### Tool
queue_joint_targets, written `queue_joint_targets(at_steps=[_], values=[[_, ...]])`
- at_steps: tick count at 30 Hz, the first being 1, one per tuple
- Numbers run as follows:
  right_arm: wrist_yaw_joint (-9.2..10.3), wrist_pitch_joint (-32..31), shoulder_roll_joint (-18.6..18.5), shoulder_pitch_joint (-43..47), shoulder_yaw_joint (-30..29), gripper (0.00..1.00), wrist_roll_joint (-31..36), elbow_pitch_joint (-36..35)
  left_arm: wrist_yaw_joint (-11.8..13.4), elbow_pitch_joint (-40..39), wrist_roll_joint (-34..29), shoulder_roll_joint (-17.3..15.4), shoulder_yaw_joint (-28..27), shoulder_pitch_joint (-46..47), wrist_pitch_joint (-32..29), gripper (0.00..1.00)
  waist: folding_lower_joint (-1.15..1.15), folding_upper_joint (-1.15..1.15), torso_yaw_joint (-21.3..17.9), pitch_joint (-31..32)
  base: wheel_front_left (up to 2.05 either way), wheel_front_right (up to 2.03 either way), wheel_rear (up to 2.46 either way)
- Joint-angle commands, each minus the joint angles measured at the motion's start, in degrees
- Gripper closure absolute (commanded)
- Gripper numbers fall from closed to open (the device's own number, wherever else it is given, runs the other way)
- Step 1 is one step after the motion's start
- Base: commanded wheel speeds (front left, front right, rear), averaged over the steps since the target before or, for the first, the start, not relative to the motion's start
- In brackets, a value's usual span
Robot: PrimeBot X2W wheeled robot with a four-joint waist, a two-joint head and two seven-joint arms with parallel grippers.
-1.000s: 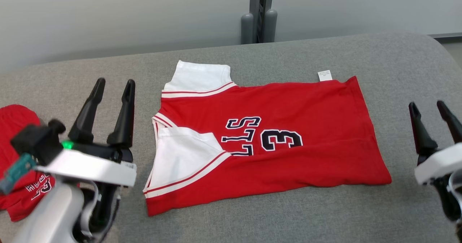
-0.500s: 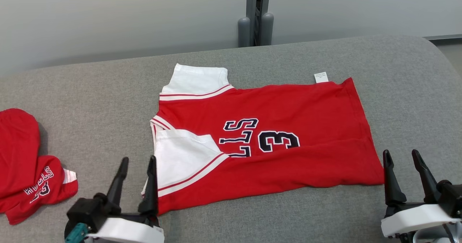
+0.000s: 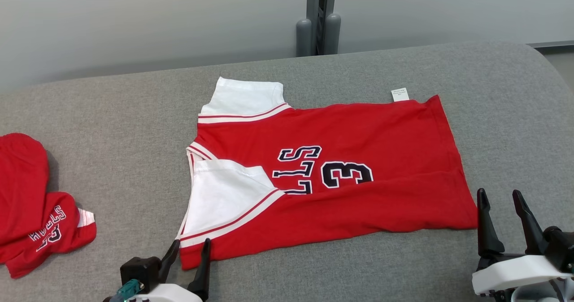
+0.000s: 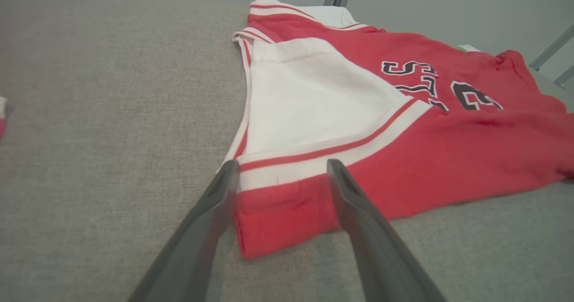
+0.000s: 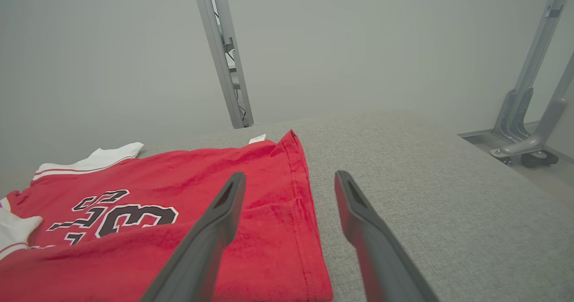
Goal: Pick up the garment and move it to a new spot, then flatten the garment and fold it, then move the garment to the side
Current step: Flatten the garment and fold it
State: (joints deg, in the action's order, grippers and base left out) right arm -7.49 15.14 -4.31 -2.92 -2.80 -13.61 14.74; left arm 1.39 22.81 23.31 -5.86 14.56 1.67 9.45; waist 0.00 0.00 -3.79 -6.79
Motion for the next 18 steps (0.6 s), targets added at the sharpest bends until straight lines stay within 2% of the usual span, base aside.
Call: queue_joint_targets(at_steps=[1, 8, 18], values=[[-0.01, 0.0, -0.2, 0.1, -0.1, 0.00, -0.2, 0.0, 0.4, 0.6, 0.7, -0.1, -0.4, 0.9, -0.5, 0.00, 0.00, 0.00, -0.1, -0.1, 0.00, 0.00, 0.00], [-0.01, 0.0, 0.0, 0.1, 0.4, 0.00, -0.8, 0.3, 2.3, 2.6, 1.6, -0.1, -1.5, 1.6, -2.3, 0.00, 0.00, 0.00, -0.2, -0.5, 0.00, 0.00, 0.00], [-0.01, 0.0, 0.0, -0.7, 0.4, 0.00, -0.3, -0.2, 0.0, 4.7, 3.7, 0.3, 0.0, 2.2, -5.3, 0.00, 0.00, 0.00, -0.5, -1.3, 0.00, 0.00, 0.00]])
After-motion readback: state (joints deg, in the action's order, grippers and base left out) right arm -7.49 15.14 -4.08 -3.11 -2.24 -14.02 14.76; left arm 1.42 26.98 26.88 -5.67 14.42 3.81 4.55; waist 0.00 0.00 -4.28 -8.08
